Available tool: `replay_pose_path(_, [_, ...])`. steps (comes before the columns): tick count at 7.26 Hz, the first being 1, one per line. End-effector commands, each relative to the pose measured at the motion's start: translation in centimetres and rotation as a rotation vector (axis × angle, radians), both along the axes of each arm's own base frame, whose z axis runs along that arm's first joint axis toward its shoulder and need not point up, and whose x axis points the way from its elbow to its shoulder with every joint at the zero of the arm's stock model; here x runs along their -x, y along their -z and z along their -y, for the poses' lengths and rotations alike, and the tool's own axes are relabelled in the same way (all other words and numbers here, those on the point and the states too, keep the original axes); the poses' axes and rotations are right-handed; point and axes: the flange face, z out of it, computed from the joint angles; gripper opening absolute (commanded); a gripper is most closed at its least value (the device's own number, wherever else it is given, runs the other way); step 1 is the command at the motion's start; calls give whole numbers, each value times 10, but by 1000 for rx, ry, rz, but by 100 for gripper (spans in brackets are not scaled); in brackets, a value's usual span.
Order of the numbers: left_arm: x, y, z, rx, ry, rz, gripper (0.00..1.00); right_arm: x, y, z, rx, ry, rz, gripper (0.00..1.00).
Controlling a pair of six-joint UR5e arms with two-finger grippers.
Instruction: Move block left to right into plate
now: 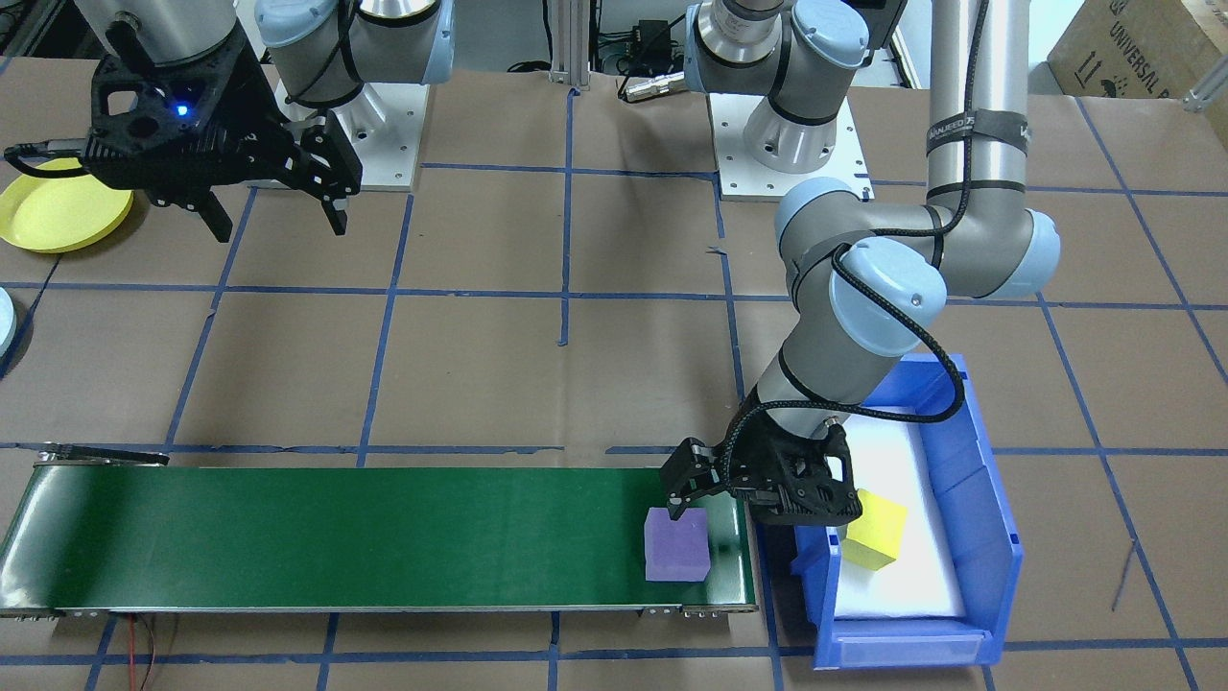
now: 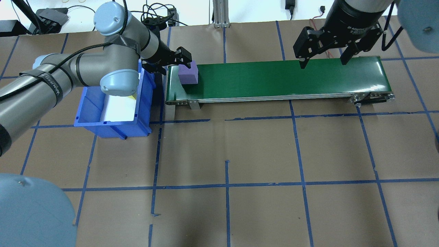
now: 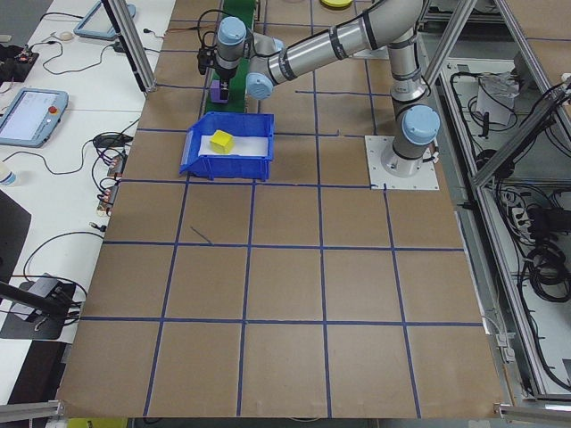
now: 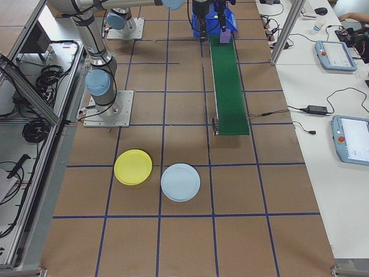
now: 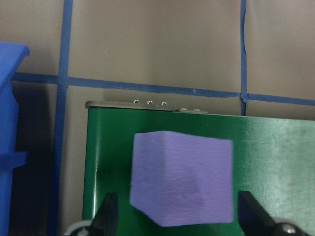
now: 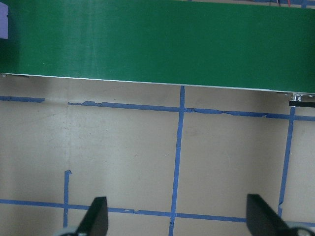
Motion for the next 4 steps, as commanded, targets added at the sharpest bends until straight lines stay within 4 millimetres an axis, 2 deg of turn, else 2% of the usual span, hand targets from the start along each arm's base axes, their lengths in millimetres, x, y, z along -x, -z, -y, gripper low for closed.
replay_pose_path(1, [-19, -45, -13, 19, 49, 174, 100, 0, 0, 0, 0, 0, 1, 100])
replay_pose_path(2, [-44, -70, -15, 48, 64, 252, 100, 0, 1, 0, -1, 0, 1, 100])
replay_pose_path(4, [-119, -58, -13, -7, 93, 274, 100, 0, 1, 0, -1, 0, -1, 100])
